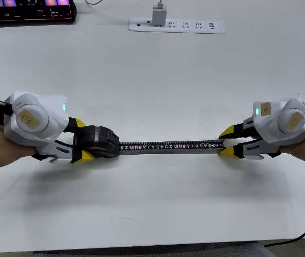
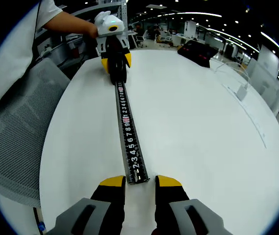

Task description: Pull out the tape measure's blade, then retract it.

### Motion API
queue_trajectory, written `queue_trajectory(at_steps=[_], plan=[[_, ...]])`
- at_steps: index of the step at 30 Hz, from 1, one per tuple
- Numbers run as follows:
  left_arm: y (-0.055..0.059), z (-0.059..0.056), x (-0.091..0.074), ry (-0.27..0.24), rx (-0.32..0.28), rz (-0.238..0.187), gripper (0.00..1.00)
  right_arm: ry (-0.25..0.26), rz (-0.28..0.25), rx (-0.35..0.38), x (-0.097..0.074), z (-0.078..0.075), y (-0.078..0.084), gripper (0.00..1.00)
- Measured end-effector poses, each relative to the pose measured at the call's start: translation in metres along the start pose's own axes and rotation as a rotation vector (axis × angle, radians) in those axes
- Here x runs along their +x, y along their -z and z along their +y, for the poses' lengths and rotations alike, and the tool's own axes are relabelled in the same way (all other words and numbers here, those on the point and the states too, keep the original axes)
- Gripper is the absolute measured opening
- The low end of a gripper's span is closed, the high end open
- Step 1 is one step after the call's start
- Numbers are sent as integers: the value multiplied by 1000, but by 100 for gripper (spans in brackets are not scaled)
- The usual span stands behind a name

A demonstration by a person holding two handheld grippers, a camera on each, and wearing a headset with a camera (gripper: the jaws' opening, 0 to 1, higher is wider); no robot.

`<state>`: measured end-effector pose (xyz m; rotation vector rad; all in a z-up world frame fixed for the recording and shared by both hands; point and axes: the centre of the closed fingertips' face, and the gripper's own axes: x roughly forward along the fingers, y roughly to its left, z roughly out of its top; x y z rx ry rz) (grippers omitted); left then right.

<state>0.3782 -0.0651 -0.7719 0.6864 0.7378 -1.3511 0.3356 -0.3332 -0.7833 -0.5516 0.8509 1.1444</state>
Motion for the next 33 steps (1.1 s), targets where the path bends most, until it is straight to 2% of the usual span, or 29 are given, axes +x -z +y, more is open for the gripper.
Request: queue_trajectory(at_steps=[10,14,15,16,17,19,22,25,28,33], plan=[[-3,0,-3,-4,1,-19,37,9,3,-5,0,1,-1,22],[-2,0,-7,-21,-8,-24,39,30,-27,29,-4,0,-6,24],[-1,1,-9,-26,-20,-29,39,38,-73,87,-6,1,-14,24],[-2,0,-12,-27,-34,-34,40,48,-90,104,-8,0,-17,26],[-3,-1,-15,-29,-58,-47,41,72,-94,94,-11,-3,-18,28],[-2,3,-20,-54,-106,-73,44,81,-105,108,-14,-1,-20,31],[-5,5,-30,-83,-145,-104,46,100,-128,133,-18,2,-23,35],[-4,4,-36,-97,-161,-112,49,126,-134,145,-22,3,-23,39],[-2,2,-40,-108,-171,-119,49,131,-160,175,-26,7,-25,41],[-1,1,-49,-150,-219,-146,55,159,-145,186,-29,15,-20,49]])
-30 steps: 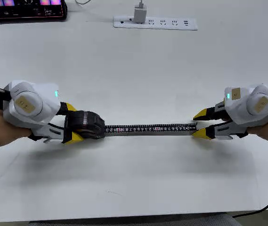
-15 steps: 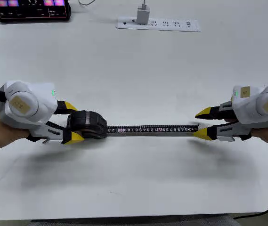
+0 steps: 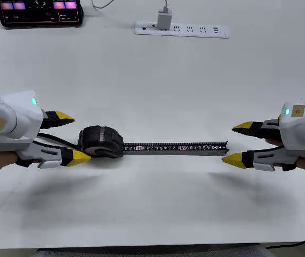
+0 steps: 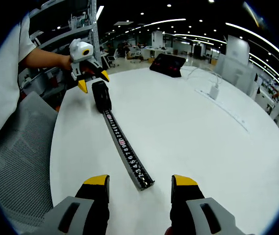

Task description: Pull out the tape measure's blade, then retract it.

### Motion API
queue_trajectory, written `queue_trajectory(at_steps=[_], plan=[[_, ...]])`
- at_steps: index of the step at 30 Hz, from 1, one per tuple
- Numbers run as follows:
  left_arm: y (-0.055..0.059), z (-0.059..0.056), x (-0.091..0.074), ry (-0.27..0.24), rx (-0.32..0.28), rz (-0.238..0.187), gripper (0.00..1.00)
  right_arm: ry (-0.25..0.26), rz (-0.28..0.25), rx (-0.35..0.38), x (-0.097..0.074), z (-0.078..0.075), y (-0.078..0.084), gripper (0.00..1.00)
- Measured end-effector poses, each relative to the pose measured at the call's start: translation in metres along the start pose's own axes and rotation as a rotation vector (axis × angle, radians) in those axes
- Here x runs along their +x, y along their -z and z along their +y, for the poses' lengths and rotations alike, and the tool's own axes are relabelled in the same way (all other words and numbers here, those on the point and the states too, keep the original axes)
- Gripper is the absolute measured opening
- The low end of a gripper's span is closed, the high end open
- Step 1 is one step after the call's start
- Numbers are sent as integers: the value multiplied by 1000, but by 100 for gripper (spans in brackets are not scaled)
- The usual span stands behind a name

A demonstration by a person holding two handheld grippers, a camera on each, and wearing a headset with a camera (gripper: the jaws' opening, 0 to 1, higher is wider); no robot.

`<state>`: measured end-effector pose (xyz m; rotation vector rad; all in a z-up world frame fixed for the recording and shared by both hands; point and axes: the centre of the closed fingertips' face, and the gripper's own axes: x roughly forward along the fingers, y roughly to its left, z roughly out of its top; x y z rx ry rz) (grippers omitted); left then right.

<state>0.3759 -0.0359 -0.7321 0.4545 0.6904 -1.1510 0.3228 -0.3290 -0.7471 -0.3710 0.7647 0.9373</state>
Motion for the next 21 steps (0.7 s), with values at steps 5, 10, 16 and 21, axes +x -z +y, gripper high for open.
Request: queue_trajectory(at_steps=[5,10,16,21], plan=[[-3,2,-12,-62,-25,-56,60,40,6,-9,-6,5,2,56],[2,4,-25,-99,-48,-73,63,67,-17,17,-12,12,1,63],[4,5,-40,-160,-70,-106,64,122,-65,48,-20,14,-1,64],[8,2,-47,-196,-84,-120,64,144,-90,67,-24,19,-2,65]])
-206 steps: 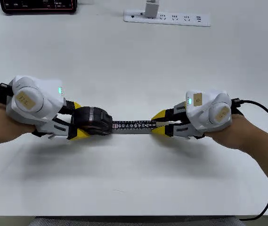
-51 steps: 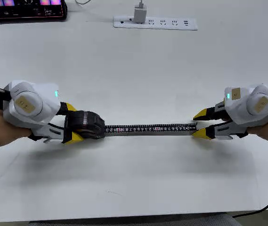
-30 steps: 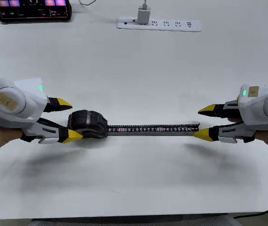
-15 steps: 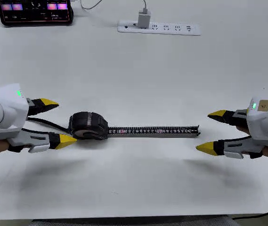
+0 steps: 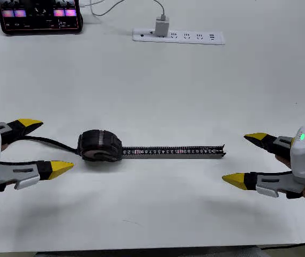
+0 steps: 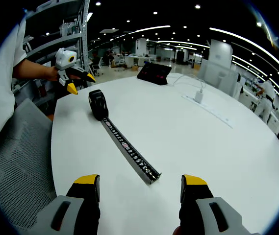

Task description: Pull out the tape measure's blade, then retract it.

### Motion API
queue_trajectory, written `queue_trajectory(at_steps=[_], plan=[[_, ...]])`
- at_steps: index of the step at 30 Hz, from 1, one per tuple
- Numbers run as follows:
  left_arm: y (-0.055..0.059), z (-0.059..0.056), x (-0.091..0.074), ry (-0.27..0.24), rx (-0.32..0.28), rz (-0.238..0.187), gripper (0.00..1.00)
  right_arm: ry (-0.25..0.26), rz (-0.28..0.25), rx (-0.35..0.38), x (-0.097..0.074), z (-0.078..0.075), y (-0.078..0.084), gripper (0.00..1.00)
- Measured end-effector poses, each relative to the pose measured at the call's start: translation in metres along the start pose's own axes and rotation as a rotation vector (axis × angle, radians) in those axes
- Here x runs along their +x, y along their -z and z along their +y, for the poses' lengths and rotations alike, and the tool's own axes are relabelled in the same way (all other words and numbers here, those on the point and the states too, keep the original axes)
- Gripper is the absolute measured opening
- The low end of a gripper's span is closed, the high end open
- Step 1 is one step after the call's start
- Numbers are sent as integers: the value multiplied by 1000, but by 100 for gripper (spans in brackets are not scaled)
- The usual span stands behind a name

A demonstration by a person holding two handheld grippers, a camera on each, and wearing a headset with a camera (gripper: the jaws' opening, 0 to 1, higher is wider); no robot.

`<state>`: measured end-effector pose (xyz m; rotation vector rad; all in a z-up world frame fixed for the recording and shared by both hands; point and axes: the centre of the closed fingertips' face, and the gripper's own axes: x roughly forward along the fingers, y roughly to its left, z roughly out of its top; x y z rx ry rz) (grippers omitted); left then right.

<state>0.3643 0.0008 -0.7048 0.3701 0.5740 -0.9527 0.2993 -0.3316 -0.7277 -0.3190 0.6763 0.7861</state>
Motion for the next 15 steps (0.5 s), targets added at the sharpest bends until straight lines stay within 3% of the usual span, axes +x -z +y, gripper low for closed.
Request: queue_trajectory(at_steps=[10,15], plan=[[8,-10,-13,-35,-61,-29,69,37,-29,51,-6,12,5,70],[17,-19,-17,-26,-113,-35,73,38,-40,75,-8,17,8,75]])
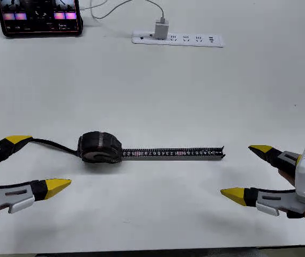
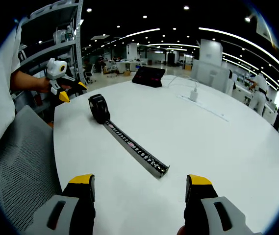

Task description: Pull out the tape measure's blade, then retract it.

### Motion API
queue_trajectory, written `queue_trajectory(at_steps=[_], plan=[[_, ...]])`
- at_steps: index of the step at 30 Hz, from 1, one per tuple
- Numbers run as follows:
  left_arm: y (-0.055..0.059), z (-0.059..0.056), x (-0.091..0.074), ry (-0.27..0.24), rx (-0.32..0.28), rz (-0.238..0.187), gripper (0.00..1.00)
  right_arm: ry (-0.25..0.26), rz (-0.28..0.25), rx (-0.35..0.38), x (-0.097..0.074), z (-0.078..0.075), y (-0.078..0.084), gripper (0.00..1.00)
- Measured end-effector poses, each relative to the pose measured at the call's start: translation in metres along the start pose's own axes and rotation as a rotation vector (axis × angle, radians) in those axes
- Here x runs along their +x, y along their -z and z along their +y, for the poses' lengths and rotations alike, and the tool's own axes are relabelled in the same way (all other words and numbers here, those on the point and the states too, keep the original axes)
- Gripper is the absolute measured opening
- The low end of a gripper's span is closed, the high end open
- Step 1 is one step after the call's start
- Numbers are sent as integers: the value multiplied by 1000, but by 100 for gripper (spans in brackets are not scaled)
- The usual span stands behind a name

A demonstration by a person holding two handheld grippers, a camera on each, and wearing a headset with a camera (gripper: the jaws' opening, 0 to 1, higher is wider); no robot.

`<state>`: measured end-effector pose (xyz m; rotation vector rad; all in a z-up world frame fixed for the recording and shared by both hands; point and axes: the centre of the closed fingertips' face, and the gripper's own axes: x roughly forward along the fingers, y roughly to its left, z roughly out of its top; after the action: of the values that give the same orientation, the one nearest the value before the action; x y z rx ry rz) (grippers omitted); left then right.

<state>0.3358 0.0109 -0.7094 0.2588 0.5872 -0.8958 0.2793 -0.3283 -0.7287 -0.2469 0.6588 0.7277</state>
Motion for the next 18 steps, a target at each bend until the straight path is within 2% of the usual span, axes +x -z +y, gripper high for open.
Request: queue_trajectory(at_steps=[12,18], plan=[[11,-11,-11,-6,-41,-7,83,4,9,6,-7,7,9,81],[22,-18,-15,-19,-55,-4,84,10,6,25,-11,14,15,85]])
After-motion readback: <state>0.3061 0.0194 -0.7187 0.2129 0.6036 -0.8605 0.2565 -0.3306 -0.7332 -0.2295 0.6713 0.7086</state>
